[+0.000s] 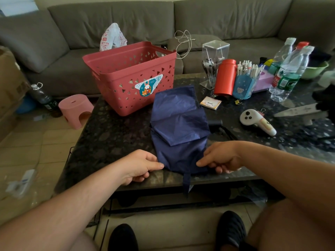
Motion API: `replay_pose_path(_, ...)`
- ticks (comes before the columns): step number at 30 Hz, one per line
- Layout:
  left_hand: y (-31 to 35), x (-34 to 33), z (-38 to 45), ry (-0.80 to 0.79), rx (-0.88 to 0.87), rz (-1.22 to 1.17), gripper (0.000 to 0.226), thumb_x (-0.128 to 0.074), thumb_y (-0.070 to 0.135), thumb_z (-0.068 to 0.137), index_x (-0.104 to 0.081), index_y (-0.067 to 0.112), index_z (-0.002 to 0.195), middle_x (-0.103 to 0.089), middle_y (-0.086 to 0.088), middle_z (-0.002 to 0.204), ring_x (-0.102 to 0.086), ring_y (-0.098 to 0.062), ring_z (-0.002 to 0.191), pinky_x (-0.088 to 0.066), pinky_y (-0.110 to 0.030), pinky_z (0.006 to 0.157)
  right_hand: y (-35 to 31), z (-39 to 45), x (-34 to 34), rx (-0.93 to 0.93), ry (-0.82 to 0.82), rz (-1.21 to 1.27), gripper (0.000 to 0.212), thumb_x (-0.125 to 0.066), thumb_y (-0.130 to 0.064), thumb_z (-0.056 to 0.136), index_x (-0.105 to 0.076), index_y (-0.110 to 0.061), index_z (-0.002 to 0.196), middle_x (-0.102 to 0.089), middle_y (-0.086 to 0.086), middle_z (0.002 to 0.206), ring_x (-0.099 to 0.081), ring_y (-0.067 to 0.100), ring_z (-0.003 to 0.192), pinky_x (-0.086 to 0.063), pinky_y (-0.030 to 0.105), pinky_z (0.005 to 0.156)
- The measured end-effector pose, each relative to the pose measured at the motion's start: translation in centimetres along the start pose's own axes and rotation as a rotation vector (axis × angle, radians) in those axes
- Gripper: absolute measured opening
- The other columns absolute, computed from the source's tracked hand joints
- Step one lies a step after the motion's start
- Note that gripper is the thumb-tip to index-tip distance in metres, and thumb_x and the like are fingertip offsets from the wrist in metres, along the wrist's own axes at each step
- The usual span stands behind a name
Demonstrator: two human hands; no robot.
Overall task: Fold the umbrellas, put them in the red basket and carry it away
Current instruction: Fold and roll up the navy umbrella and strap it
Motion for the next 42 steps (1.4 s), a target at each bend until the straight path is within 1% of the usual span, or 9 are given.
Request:
replay_pose_path(5, 0.2, -0.3, -0.3, 0.056, -0.036, 0.017, 0.017, -0.083, 0.033, 0.09, -0.072, 0.021, 0.094, -0.054, 0.007, 0.067, -0.045, -0.003, 0.045, -0.037, -0.017, 0.042, 0.5, 0.2, 0.0, 0.068, 0.091, 0.157, 0.027, -0.071, -0.023, 0.098, -0.056, -0.02, 0.075, -0.047, -0.001, 0.058, -0.045, 0.012, 0.047, -0.031, 0.021, 0.044)
replay_pose_path(11, 0.2, -0.4, -0.4, 0.084, -0.067, 0.106, 0.013, -0.078, 0.026, 0.094, -0.069, 0.02, 0.086, -0.05, 0.001, 0.067, -0.047, -0.006, 0.045, -0.041, -0.019, 0.044, 0.3, -0.4, 0.3, 0.143, 0.086, 0.03, 0.034, -0.074, -0.019, 0.095, -0.053, -0.017, 0.068, -0.047, 0.001, 0.055, -0.047, 0.015, 0.044, -0.031, 0.021, 0.041)
replay_pose_path(14, 0.4, -0.2, -0.9, 0.067, -0.09, 0.072, 0.011, -0.077, 0.025, 0.095, -0.072, 0.017, 0.1, -0.057, 0.0, 0.075, -0.052, -0.006, 0.048, -0.044, -0.021, 0.045, 0.7, -1.1, 1.9, 0.134, 0.052, 0.124, 0.031, -0.071, -0.02, 0.097, -0.051, -0.02, 0.072, -0.041, 0.0, 0.057, -0.047, 0.015, 0.048, -0.031, 0.023, 0.045)
replay_pose_path(18, 1.1, -0.3, -1.6, 0.022, -0.207, 0.096, 0.009, -0.073, 0.024, 0.098, -0.07, 0.018, 0.104, -0.064, -0.004, 0.084, -0.062, -0.01, 0.056, -0.045, -0.023, 0.044, 0.7, -1.8, 2.0, 0.172, -0.056, 0.219, 0.011, -0.071, -0.023, 0.095, -0.064, -0.017, 0.101, -0.049, 0.0, 0.064, -0.055, 0.017, 0.058, -0.039, 0.024, 0.047)
replay_pose_path(23, 0.9, -0.6, -1.5, 0.018, -0.18, -0.059, 0.024, -0.076, 0.021, 0.096, -0.062, 0.032, 0.113, -0.062, -0.005, 0.084, -0.056, -0.012, 0.054, -0.039, -0.024, 0.043, 0.4, -1.5, 1.1, 0.252, -0.149, 0.073, 0.037, -0.08, -0.024, 0.088, -0.071, -0.02, 0.124, -0.065, 0.003, 0.082, -0.054, 0.015, 0.062, -0.04, 0.026, 0.054)
replay_pose_path(30, 0.3, -1.0, -1.2, 0.124, -0.11, -0.16, 0.018, -0.077, 0.017, 0.095, -0.069, 0.025, 0.109, -0.056, -0.001, 0.075, -0.054, -0.006, 0.05, -0.042, -0.02, 0.042, 1.1, -0.8, 1.3, 0.201, -0.059, -0.185, 0.023, -0.078, -0.018, 0.091, -0.073, -0.011, 0.112, -0.056, 0.004, 0.065, -0.041, 0.011, 0.046, -0.029, 0.024, 0.047)
replay_pose_path(34, 0.9, -0.9, -1.8, 0.206, -0.217, 0.11, 0.009, -0.078, 0.023, 0.094, -0.071, 0.02, 0.089, -0.053, 0.008, 0.06, -0.055, -0.008, 0.05, -0.046, -0.025, 0.046, 1.6, -0.6, 1.8, 0.149, -0.048, -0.224, 0.029, -0.077, -0.024, 0.093, -0.07, -0.001, 0.11, -0.048, 0.007, 0.059, -0.04, 0.015, 0.048, -0.029, 0.025, 0.046)
replay_pose_path(38, 1.8, -1.5, -2.2, 0.177, -0.258, 0.368, 0.015, -0.077, 0.025, 0.094, -0.074, 0.014, 0.084, -0.054, 0.009, 0.054, -0.055, -0.008, 0.046, -0.052, -0.03, 0.053, 1.6, -1.5, 1.5, 0.097, -0.044, -0.277, 0.014, -0.072, -0.026, 0.097, -0.069, -0.013, 0.091, -0.05, 0.004, 0.052, -0.041, 0.014, 0.044, -0.029, 0.025, 0.046)
replay_pose_path(42, 1.4, -1.1, -1.8, 0.049, -0.107, 0.219, 0.023, -0.078, 0.036, 0.093, -0.074, 0.014, 0.089, -0.056, 0.003, 0.063, -0.055, -0.011, 0.05, -0.044, -0.025, 0.046, 1.5, -1.5, 1.5, 0.094, -0.049, -0.13, 0.028, -0.076, -0.044, 0.092, -0.066, -0.017, 0.087, -0.046, -0.001, 0.059, -0.041, 0.014, 0.047, -0.027, 0.025, 0.045)
Point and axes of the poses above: each hand's wrist, its own z-axis towards the middle knuckle, its own x-axis out of the back of the hand, y = z × x, the point moved 7 cm from there along z, towards the middle knuckle
